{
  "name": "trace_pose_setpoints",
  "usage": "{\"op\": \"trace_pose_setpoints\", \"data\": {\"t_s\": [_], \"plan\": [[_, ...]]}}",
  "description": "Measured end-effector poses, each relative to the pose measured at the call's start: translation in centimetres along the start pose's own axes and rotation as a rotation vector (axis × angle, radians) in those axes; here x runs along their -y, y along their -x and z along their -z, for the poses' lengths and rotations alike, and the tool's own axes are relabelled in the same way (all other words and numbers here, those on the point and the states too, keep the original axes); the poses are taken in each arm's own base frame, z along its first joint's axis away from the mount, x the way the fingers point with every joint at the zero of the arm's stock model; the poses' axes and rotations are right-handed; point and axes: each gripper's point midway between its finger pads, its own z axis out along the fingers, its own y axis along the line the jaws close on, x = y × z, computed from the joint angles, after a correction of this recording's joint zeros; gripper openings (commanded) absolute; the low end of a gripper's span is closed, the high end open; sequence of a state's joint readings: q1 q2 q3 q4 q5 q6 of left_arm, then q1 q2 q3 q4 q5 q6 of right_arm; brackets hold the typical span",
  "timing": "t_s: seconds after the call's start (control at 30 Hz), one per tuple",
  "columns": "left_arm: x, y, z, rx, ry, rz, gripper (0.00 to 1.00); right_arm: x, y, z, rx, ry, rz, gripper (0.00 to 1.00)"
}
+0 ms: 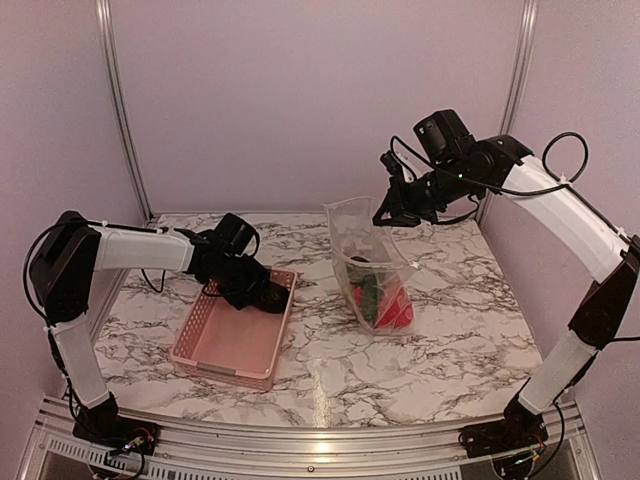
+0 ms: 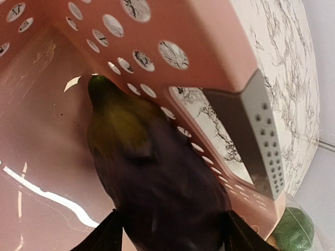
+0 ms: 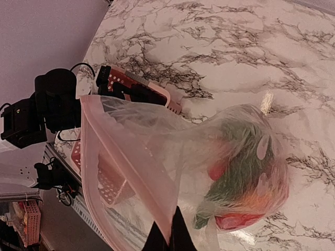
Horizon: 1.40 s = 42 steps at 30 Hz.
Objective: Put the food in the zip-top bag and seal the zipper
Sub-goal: Adjust the fake vegetable in the bin, then pick up the fake vegetable from the bin.
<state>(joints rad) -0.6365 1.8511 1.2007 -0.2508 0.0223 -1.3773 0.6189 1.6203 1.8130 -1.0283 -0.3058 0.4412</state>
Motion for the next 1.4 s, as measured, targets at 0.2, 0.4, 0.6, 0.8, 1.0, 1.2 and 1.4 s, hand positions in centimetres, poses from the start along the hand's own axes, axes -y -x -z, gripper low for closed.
{"op": "trace_pose_setpoints", "data": {"t_s": [0.2,0.4,0.6,0.8,1.0,1.2,1.4], "plan": [[-0.5,-0.5,1.4,-0.015,0.029,-0.192,0.56,0.1,-0.1,-0.1,-0.001,0.0,-0.001,0.0],[-2.5,-2.6,3.3,-0.118,0.105,-0.533,0.52,0.0,0.0,-0.3,-0.001,0.007,0.001,0.0],[-6.3,-4.1,5.2,-0.19,0.249,-0.838,0.66,-0.2,0.0,-0.7,-0.008,0.025,0.001,0.0],[-8.1,-3.1,5.6,-0.215,0.376,-0.956,0.82,-0.2,0.3,-2.1,-0.032,0.031,0.001,0.0],[-8.5,-3.0,4.9,-0.246,0.434,-0.982,0.73,-0.3,0.6,-2.4,-0.034,0.036,0.007,0.0],[-8.3,-2.8,5.0,-0.266,0.466,-1.004,0.62,-0.2,0.7,-2.3,-0.032,0.034,0.012,0.0],[-4.0,-1.7,6.5,-0.179,0.411,-1.024,0.56,0.2,0.9,-2.2,-0.027,0.029,0.006,0.0]]}}
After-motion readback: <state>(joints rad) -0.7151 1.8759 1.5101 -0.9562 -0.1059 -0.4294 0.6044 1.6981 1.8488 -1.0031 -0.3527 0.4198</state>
